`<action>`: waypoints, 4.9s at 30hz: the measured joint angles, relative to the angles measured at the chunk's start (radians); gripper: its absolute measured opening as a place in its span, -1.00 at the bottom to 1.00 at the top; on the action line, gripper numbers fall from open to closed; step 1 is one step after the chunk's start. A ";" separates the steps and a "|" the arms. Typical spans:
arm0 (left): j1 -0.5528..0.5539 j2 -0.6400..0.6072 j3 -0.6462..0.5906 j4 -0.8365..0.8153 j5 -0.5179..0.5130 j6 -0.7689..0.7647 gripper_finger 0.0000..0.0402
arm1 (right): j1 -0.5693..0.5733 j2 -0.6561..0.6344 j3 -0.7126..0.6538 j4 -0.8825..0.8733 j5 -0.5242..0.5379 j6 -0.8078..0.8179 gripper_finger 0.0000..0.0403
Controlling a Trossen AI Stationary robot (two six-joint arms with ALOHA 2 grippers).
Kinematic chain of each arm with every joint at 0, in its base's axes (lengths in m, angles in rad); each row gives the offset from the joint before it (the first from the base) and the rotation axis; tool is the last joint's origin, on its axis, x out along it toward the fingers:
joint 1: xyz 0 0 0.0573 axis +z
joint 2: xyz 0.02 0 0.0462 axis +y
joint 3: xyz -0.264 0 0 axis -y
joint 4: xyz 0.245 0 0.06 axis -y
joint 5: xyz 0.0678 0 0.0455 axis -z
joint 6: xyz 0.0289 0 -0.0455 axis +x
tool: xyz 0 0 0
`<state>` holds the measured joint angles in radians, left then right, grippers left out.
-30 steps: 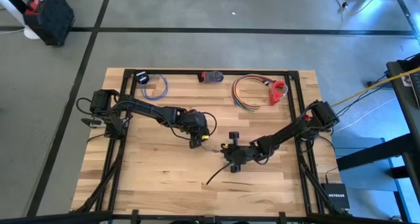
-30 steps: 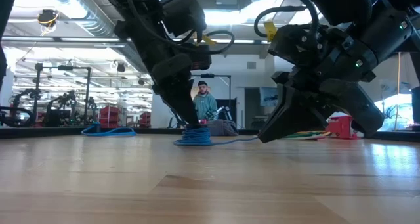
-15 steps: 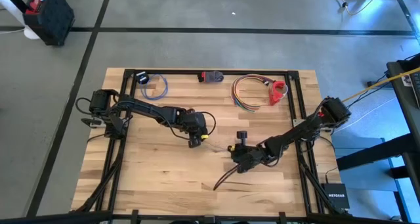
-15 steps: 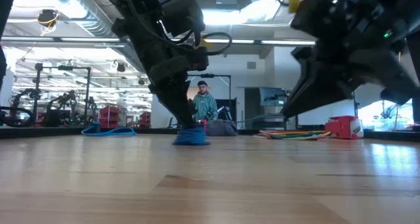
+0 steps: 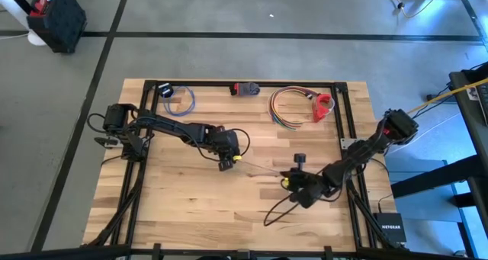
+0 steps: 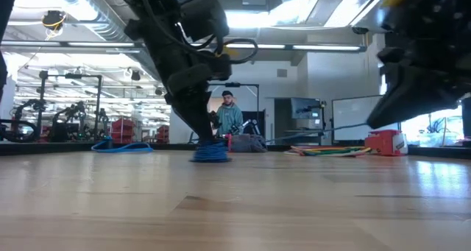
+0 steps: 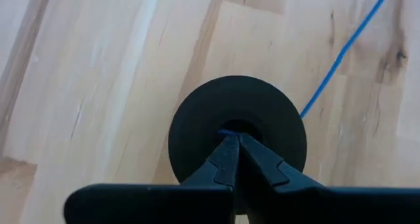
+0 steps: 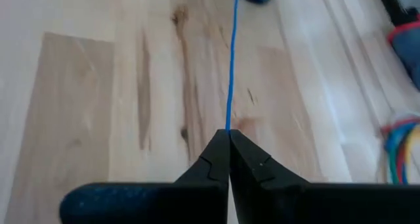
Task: Coil cords
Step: Uncoil the blue wire from the black spool
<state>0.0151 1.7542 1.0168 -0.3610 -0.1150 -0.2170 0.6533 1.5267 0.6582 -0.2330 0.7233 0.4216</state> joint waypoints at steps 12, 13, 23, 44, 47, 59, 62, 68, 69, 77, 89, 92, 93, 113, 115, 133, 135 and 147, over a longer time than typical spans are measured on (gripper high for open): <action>0.001 0.003 -0.001 -0.040 -0.006 -0.045 -0.98 | 0.153 -0.158 -0.085 -0.339 0.108 0.422 -1.00; 0.001 0.003 -0.001 -0.052 -0.007 -0.054 -0.98 | 0.165 -0.168 -0.093 -0.371 0.111 0.465 -1.00; -0.001 0.002 0.000 -0.152 -0.009 -0.109 -0.98 | 0.287 -0.205 -0.155 -0.521 0.090 0.799 -1.00; -0.002 0.003 -0.004 -0.129 -0.002 -0.102 -0.98 | 0.310 -0.215 -0.008 -0.618 -0.166 0.910 -0.64; -0.002 0.003 -0.004 -0.125 -0.002 -0.102 -0.98 | 0.260 -0.215 0.054 -0.613 -0.201 0.811 -0.51; -0.002 0.003 -0.004 -0.098 -0.003 -0.093 -0.98 | -0.095 -0.153 0.083 -0.050 -0.080 0.137 -0.18; -0.002 0.003 -0.004 -0.093 -0.003 -0.085 -0.98 | -0.201 -0.068 0.065 0.222 -0.152 -0.046 -0.18; -0.001 0.004 -0.004 -0.080 -0.004 -0.080 -0.98 | -0.362 0.164 0.063 0.647 -0.371 -0.244 -0.18; -0.001 0.004 -0.004 -0.071 -0.004 -0.079 -0.98 | -0.383 0.204 0.063 0.695 -0.389 -0.244 -0.18; -0.001 0.004 -0.003 -0.060 -0.005 -0.068 -0.98 | -0.481 0.423 0.115 0.841 -0.453 -0.194 -0.18; -0.001 0.004 -0.003 -0.048 -0.005 -0.064 -0.98 | -0.484 0.398 0.153 0.824 -0.543 -0.201 -0.18; -0.001 0.004 -0.003 -0.047 -0.005 -0.064 -0.98 | -0.483 0.396 0.164 0.808 -0.580 -0.155 -0.18; -0.001 0.004 -0.003 -0.047 -0.005 -0.064 -0.98 | -0.482 0.406 0.168 0.809 -0.586 -0.138 -0.18; -0.001 0.004 -0.003 -0.046 -0.005 -0.064 -0.98 | -0.463 0.510 0.196 0.812 -0.496 -0.169 -0.57; -0.001 0.004 -0.003 -0.046 -0.005 -0.064 -0.98 | -0.455 0.510 0.196 0.806 -0.498 -0.198 -0.64; -0.001 0.003 -0.003 -0.046 -0.005 -0.071 -0.98 | -0.399 0.508 0.239 0.677 -0.383 -0.235 -0.48; -0.001 0.003 -0.003 -0.046 -0.005 -0.071 -0.98 | -0.402 0.509 0.240 0.676 -0.367 -0.235 -0.44; -0.001 0.003 -0.003 -0.045 -0.005 -0.072 -0.98 | -0.445 0.509 0.240 0.650 -0.417 -0.235 -0.93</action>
<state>0.0139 1.7576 1.0142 -0.4057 -0.1196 -0.2886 0.2085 2.0357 0.8986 0.4171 0.3061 0.1861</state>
